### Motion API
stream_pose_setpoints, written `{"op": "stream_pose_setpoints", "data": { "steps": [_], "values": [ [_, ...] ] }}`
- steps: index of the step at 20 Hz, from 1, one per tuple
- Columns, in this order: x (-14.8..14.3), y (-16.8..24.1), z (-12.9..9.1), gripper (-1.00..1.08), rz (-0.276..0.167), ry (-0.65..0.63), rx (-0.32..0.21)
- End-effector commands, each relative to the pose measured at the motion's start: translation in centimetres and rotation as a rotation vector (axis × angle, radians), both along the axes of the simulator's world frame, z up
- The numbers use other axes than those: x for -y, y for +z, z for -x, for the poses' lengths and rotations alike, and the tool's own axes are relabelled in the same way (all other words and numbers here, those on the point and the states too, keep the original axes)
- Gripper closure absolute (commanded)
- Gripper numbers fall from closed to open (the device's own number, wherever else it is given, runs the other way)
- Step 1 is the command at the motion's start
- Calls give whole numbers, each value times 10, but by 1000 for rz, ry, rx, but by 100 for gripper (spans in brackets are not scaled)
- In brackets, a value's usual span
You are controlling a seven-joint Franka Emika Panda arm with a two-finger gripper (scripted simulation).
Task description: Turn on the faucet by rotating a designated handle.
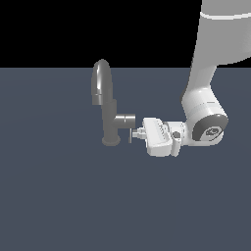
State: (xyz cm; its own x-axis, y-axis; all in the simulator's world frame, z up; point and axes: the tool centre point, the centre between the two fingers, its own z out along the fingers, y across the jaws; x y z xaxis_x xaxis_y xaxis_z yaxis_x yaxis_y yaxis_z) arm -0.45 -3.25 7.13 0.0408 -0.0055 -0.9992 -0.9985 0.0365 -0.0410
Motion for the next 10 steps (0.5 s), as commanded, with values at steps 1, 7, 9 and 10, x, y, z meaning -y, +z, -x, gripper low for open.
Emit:
{"op": "stream_pose_setpoints", "data": {
  "steps": [1,7,9,10],
  "values": [
    [-15,-26,1,108,-6,8,-32],
    [-2,-14,-14,108,1,-5,-6],
    [-3,-17,-19,108,1,-4,-9],
    [-4,-18,-21,108,0,-3,-11]
  ]
}}
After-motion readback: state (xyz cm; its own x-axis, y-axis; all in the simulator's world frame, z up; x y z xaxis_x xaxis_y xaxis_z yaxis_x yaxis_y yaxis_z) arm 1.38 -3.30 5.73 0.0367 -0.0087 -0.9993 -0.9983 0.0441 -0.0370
